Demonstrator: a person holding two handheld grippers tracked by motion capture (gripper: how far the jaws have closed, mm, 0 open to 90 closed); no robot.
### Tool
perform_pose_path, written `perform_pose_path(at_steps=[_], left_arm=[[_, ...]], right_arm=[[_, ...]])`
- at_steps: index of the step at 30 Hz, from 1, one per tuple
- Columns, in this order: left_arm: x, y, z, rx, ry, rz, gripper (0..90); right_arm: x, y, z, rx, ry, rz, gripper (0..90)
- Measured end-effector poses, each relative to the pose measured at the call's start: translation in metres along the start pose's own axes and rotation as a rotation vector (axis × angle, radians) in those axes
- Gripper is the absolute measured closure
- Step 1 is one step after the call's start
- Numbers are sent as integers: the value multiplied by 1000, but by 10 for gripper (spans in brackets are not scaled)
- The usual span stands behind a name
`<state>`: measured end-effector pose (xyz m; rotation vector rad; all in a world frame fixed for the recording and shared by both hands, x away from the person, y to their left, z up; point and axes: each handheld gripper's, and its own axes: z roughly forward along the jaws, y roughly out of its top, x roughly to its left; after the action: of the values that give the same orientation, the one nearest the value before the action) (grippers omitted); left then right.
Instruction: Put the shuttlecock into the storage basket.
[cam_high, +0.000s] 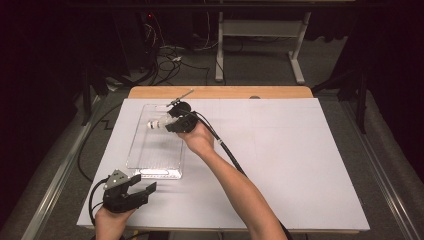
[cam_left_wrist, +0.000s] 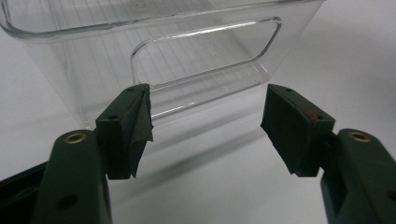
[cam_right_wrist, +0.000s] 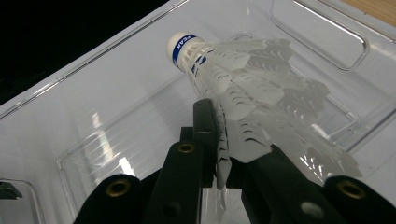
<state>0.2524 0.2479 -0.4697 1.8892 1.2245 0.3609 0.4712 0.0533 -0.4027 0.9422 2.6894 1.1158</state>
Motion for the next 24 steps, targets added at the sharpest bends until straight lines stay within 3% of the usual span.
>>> perform_pose_path(at_steps=[15,24], left_arm=[[0,0,0,3,-4,0,339],[0,1,1,3,-3,5,339]], right_arm=[[0,-1,18,35,2,6,869],[0,-2,20,60,3,3,861]])
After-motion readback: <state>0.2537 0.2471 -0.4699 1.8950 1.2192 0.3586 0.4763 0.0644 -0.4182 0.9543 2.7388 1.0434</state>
